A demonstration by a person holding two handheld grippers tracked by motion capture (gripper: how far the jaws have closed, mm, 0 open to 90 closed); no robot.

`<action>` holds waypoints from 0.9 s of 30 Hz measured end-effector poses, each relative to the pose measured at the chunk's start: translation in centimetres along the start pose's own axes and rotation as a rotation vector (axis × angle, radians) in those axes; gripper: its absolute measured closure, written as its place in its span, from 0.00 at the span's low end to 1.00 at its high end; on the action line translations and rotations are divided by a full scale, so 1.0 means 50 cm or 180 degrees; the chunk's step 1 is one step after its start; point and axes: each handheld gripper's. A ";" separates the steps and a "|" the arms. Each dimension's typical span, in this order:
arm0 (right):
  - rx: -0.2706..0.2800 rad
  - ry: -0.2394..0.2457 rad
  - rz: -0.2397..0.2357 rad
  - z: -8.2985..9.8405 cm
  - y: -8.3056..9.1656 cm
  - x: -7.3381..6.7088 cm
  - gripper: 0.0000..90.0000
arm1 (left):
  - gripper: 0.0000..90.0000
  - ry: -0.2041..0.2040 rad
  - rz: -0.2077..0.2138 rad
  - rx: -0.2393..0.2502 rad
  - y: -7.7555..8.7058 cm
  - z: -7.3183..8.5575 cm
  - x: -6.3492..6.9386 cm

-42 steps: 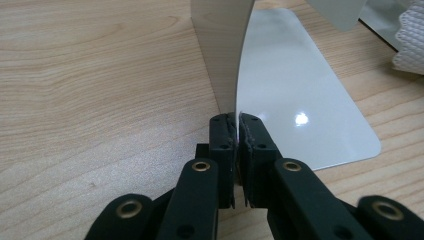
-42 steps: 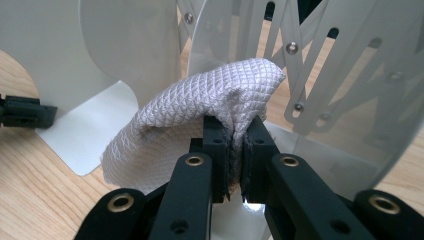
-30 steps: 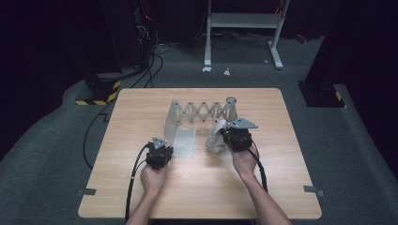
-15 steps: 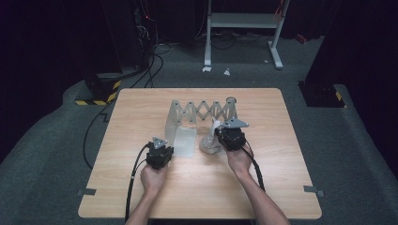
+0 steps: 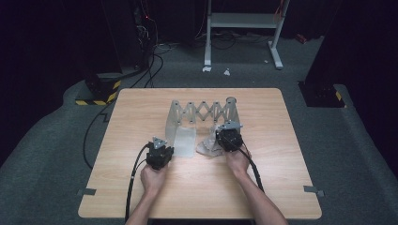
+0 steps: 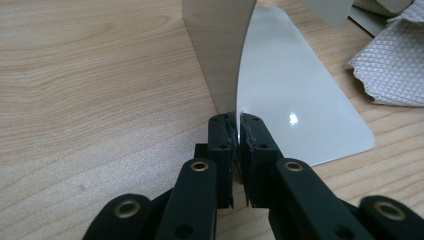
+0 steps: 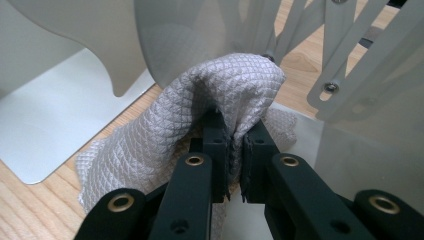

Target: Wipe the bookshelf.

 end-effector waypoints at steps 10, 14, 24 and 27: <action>-0.0074 -0.0104 0.0048 0.022 0.004 0.049 0.94 | 0.93 -0.0050 0.0027 0.0003 0.003 0.002 0.004; -0.0117 -0.0129 -0.0017 0.026 0.004 0.057 0.94 | 0.94 -0.0074 0.0027 0.0004 0.003 0.001 0.005; -0.0078 -0.0167 -0.0185 0.006 0.010 0.051 0.94 | 0.94 -0.0051 0.0044 0.0002 0.002 0.002 0.004; -0.0021 -0.0218 -0.0266 -0.002 0.025 0.056 0.94 | 0.94 -0.0046 0.0049 0.0005 0.002 0.002 0.004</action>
Point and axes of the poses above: each handheld gripper's, and its own axes: y roughly backward along the jaws, z roughly out of its underside, x roughly to its right, and after that the axes turned 10 degrees about -y, right-handed
